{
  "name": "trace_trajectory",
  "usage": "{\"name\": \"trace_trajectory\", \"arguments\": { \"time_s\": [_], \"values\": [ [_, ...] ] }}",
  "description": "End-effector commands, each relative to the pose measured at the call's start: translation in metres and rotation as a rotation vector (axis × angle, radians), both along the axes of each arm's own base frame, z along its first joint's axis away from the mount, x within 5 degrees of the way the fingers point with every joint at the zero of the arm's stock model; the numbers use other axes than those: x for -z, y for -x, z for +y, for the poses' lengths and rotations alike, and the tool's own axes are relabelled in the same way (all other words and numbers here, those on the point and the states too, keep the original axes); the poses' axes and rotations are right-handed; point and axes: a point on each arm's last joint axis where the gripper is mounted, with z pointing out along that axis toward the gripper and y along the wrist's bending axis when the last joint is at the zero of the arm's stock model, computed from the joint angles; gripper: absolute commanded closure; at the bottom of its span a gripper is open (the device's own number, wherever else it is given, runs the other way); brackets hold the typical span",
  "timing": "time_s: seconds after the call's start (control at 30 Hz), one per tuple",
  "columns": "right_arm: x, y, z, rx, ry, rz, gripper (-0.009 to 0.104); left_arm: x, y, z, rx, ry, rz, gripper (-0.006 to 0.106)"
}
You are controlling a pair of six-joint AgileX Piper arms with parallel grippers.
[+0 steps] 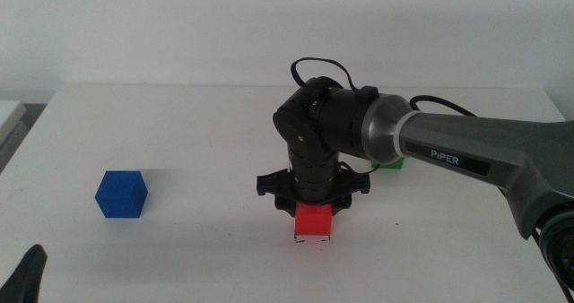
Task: Stack red cubes first, then green, then blue cubes in a specific spot.
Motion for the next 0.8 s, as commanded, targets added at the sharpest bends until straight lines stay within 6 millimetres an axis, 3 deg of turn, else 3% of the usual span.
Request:
{"name": "trace_trajectory", "arguments": {
  "time_s": [0.0,0.03,0.2,0.33,0.47,0.6,0.67,0.77],
  "values": [
    [0.000,-0.002,-0.003,0.003,0.010,0.000,0.065,-0.002,0.000,0.000,-0.002,0.003,-0.017,0.007],
    [0.000,-0.002,-0.004,0.003,0.011,0.002,0.043,-0.002,0.000,0.000,-0.002,0.003,-0.017,0.007],
    [0.000,-0.002,-0.004,-0.001,0.013,0.002,0.029,-0.002,0.000,0.000,-0.002,0.003,-0.017,0.007],
    [-0.011,0.001,-0.005,-0.028,0.031,0.003,0.026,-0.002,0.000,0.000,-0.002,0.003,-0.017,0.007],
    [-0.063,0.007,-0.015,-0.061,0.012,-0.088,0.026,-0.002,0.000,0.000,-0.002,0.003,-0.017,0.007],
    [-0.112,0.005,-0.040,-0.041,-0.031,-0.205,0.026,-0.002,0.000,0.000,-0.002,0.003,-0.017,0.007],
    [-0.120,-0.005,-0.055,-0.036,-0.033,-0.237,0.026,-0.002,0.000,0.000,-0.002,0.003,-0.017,0.007],
    [-0.116,-0.023,-0.077,-0.021,-0.004,-0.234,0.022,-0.002,0.000,0.000,-0.002,0.003,-0.017,0.007]
  ]
}}
